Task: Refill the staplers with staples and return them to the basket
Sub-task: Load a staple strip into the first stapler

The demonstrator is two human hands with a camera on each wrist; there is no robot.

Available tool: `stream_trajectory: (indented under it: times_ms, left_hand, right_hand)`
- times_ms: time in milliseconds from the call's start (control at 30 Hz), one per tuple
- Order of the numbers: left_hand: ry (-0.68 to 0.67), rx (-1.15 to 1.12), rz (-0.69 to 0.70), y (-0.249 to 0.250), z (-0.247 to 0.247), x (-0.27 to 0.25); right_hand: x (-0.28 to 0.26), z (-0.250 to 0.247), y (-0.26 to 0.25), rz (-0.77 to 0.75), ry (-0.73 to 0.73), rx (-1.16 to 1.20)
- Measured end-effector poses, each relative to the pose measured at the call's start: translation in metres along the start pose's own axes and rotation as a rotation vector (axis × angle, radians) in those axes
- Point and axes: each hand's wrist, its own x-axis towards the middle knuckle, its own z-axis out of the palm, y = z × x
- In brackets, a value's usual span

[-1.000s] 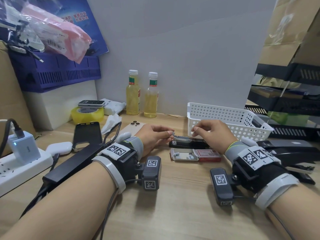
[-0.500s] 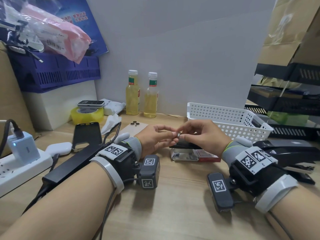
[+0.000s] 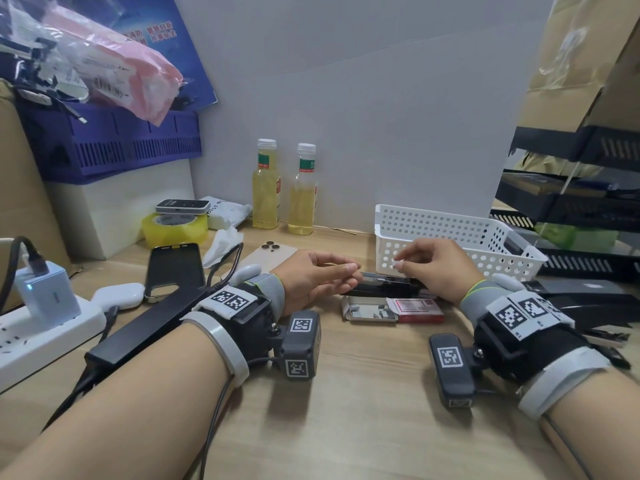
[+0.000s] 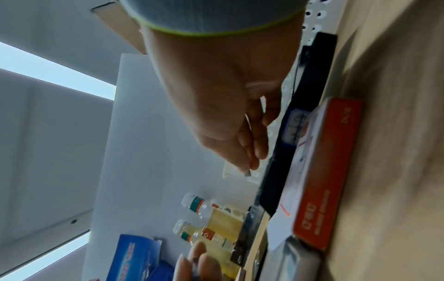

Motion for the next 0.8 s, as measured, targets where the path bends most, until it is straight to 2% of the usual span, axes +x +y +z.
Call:
stream_trajectory:
  times_ms: [67,233,800]
  left_hand:
    - [-0.002,0.008,-0.001,-0.0007,0.0003,0.0004]
    - [-0.009,0.032,0.004,-0.0016,0.0005,0.0011]
    - [-0.043,0.079,0.032,-0.0022,-0.0003,-0.0014]
  right_hand:
    - [-0.0018,-0.0012,0.0053,0.059,-0.041,-0.037]
    - [-0.0015,0.0003,0.0049,0.043,-0.096,-0.098]
    - [-0.0048,0.0012,0.0034,0.007,-0.109,-0.071]
